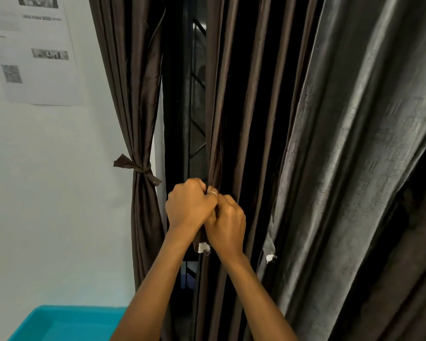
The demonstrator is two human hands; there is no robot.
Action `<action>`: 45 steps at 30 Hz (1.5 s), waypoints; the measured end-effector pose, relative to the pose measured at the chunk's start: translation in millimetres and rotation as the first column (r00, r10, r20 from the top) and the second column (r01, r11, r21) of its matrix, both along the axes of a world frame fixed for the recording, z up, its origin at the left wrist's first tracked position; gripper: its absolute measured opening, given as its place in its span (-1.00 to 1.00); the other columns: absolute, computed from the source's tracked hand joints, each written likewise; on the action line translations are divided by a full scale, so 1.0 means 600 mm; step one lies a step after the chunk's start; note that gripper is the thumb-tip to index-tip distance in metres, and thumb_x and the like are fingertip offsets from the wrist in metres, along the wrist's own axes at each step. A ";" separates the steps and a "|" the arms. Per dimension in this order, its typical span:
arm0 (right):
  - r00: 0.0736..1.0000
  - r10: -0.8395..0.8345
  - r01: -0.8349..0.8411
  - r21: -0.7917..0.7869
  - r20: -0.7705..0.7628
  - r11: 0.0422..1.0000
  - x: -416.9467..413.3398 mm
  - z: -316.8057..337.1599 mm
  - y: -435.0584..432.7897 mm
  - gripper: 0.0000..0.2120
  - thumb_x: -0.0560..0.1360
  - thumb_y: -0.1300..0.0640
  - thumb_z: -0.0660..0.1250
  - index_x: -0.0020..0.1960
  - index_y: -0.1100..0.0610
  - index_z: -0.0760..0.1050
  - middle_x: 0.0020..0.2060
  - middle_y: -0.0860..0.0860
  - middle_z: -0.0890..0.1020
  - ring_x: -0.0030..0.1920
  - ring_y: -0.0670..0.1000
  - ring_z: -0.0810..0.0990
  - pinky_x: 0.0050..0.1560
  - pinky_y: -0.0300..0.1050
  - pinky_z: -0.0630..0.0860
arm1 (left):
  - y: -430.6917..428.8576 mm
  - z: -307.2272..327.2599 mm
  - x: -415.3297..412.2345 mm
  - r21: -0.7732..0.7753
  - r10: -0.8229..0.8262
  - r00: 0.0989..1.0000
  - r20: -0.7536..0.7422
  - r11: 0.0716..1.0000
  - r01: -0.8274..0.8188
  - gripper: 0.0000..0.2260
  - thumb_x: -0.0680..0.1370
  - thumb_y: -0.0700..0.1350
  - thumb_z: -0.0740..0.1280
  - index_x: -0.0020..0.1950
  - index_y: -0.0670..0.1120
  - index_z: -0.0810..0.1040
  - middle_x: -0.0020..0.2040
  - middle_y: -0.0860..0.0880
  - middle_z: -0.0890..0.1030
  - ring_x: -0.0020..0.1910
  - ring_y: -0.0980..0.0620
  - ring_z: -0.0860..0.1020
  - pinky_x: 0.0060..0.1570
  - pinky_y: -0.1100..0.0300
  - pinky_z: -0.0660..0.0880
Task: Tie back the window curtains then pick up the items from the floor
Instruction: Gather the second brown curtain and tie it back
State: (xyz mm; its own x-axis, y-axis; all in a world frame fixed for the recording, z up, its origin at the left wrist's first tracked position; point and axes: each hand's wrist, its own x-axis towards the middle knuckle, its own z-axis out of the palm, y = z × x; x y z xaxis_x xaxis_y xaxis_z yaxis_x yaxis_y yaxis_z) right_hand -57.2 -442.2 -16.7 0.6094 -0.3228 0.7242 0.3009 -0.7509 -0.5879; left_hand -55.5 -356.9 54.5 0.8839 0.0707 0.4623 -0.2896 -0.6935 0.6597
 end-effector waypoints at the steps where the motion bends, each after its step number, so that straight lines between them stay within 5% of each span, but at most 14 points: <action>1: 1.000 0.003 -0.003 -0.004 -0.005 1.000 -0.001 0.000 -0.002 -0.86 0.60 0.15 0.31 -0.09 0.13 0.60 -0.27 -0.04 0.55 -0.35 -0.06 0.51 -0.40 -0.21 0.38 | -0.002 0.001 0.001 0.011 0.004 1.000 0.005 1.000 -0.004 -0.78 0.54 0.02 0.34 -0.25 -0.05 0.57 -0.34 -0.01 0.59 -0.28 -0.02 0.59 -0.32 0.15 0.47; 8: 0.990 0.129 -0.131 -0.050 -0.055 0.990 -0.014 0.019 -0.039 -0.85 0.56 0.22 0.35 -0.01 0.05 0.68 -0.21 -0.08 0.63 -0.26 -0.12 0.59 -0.29 -0.19 0.52 | -0.006 0.006 0.004 0.096 0.012 0.998 0.067 0.995 -0.018 -0.76 0.57 -0.01 0.34 -0.26 -0.09 0.54 -0.38 0.01 0.52 -0.32 -0.06 0.55 -0.34 0.14 0.45; 12: 0.981 -0.155 0.138 0.139 0.120 0.981 -0.037 0.041 -0.061 -0.85 0.53 0.05 0.46 0.07 0.05 0.63 -0.10 -0.11 0.62 -0.13 -0.15 0.59 -0.14 -0.19 0.57 | 0.001 0.005 0.007 0.108 0.031 0.996 0.086 0.993 -0.041 -0.76 0.57 -0.03 0.34 -0.24 -0.12 0.55 -0.41 0.02 0.47 -0.39 -0.01 0.45 -0.37 0.19 0.33; 16: 0.971 -0.215 0.226 0.108 -0.104 0.968 -0.018 0.062 -0.088 -0.58 0.49 -0.10 0.49 0.23 0.08 0.50 0.08 -0.06 0.58 0.04 -0.04 0.59 -0.07 -0.07 0.58 | 0.007 0.004 0.013 0.094 -0.024 0.995 0.094 0.995 0.015 -0.76 0.57 -0.02 0.35 -0.24 -0.11 0.54 -0.39 -0.01 0.54 -0.35 -0.04 0.54 -0.36 0.18 0.37; 19: 0.960 -0.214 0.223 0.029 -0.178 0.974 0.001 0.068 -0.123 -0.82 0.55 0.02 0.44 -0.11 0.08 0.49 -0.23 0.02 0.66 -0.13 0.12 0.66 -0.31 -0.16 0.42 | 0.021 0.005 0.018 0.093 -0.024 0.997 0.078 0.996 0.016 -0.76 0.57 -0.01 0.35 -0.25 -0.09 0.53 -0.36 -0.02 0.57 -0.31 -0.07 0.57 -0.30 0.12 0.47; 24: 0.922 -0.337 0.362 0.112 -0.190 0.925 -0.006 0.076 -0.210 -0.71 0.54 0.07 0.44 -0.27 0.10 0.41 -0.28 0.08 0.67 -0.08 0.25 0.64 -0.19 -0.02 0.46 | 0.091 0.015 0.038 0.098 0.115 0.988 0.100 0.987 -0.125 -0.79 0.56 0.01 0.33 -0.19 -0.07 0.58 -0.28 -0.08 0.61 -0.20 -0.18 0.60 -0.16 0.06 0.53; 28: 0.929 -0.334 0.345 0.052 -0.158 0.937 -0.011 0.072 -0.229 -0.60 0.53 0.09 0.44 -0.34 0.03 0.28 -0.42 0.03 0.54 -0.23 0.27 0.60 -0.30 -0.01 0.46 | 0.101 0.012 0.042 0.115 0.104 0.984 0.141 0.986 -0.121 -0.80 0.57 -0.01 0.34 -0.17 -0.08 0.61 -0.31 -0.03 0.60 -0.30 -0.05 0.53 -0.22 0.14 0.45; 34: 0.950 -0.305 0.304 -0.016 -0.070 0.952 -0.027 0.046 -0.173 -0.79 0.55 0.12 0.42 -0.24 0.06 0.48 -0.35 0.02 0.59 -0.31 0.12 0.59 -0.34 -0.03 0.52 | 0.058 0.002 0.029 0.098 0.049 0.990 0.135 0.993 -0.062 -0.79 0.57 0.01 0.33 -0.21 -0.05 0.56 -0.32 0.00 0.60 -0.26 -0.10 0.58 -0.25 0.10 0.50; 40: 0.988 -0.155 0.156 -0.107 0.017 0.982 -0.025 0.033 -0.086 -0.90 0.55 0.21 0.39 -0.15 0.12 0.57 -0.28 -0.03 0.58 -0.31 -0.01 0.55 -0.35 -0.16 0.36 | -0.002 -0.005 0.009 0.117 -0.040 0.989 0.145 0.993 0.023 -0.81 0.58 0.03 0.33 -0.17 -0.03 0.57 -0.29 0.00 0.62 -0.23 -0.11 0.60 -0.32 0.14 0.38; 45: 1.000 0.000 0.002 -0.073 0.019 0.997 -0.016 0.024 -0.047 -0.90 0.59 0.21 0.33 0.00 0.14 0.63 -0.20 -0.03 0.61 -0.28 -0.06 0.56 -0.31 -0.11 0.52 | -0.009 -0.012 0.011 0.066 -0.115 0.983 0.140 0.992 0.107 -0.80 0.57 0.03 0.34 -0.23 0.01 0.54 -0.37 0.05 0.56 -0.31 -0.03 0.58 -0.32 0.11 0.49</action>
State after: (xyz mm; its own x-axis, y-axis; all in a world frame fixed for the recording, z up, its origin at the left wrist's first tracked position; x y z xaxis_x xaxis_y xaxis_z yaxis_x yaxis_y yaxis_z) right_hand -66.8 -470.5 -2.3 0.5948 -0.2693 0.7574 0.3107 -0.7920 -0.5256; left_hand -48.7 -362.4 47.3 0.8089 -0.0546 0.5853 -0.4555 -0.6877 0.5653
